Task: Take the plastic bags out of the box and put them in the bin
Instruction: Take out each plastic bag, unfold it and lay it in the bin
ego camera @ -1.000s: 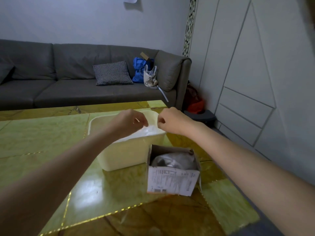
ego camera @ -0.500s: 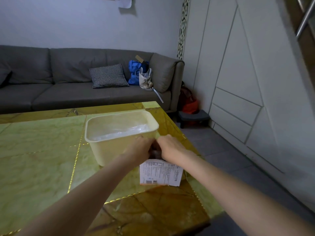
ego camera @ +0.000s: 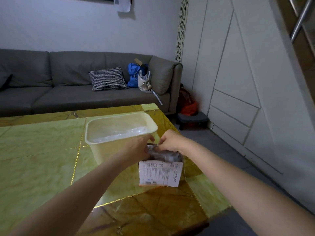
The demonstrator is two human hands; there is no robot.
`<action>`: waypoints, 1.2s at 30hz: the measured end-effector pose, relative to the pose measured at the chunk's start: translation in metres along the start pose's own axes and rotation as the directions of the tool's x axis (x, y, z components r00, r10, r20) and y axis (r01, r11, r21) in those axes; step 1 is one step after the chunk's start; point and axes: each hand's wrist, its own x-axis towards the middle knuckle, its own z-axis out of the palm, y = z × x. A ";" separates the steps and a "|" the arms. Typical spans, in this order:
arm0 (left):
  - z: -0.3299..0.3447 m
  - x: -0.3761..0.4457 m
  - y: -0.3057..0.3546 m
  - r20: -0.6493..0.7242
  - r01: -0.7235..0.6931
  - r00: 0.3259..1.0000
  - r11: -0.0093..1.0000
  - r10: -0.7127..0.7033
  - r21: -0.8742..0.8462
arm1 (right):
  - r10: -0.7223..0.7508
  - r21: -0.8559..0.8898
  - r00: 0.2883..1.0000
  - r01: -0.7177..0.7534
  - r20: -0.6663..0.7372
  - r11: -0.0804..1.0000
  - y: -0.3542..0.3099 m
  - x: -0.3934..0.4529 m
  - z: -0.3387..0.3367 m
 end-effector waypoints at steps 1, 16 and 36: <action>0.000 0.000 -0.001 0.024 -0.009 1.000 1.000 0.010 -0.016 | -0.021 0.037 1.000 0.022 -0.013 0.999 -0.002 0.000 -0.001; -0.003 -0.008 -0.014 0.175 0.206 0.976 0.809 -0.130 -0.551 | -0.307 0.478 0.821 0.540 -0.481 0.693 -0.054 0.001 -0.056; -0.082 -0.004 -0.115 -0.006 0.116 0.742 0.137 -0.671 -0.984 | -0.251 0.529 0.953 0.303 -0.169 0.793 -0.049 0.058 -0.036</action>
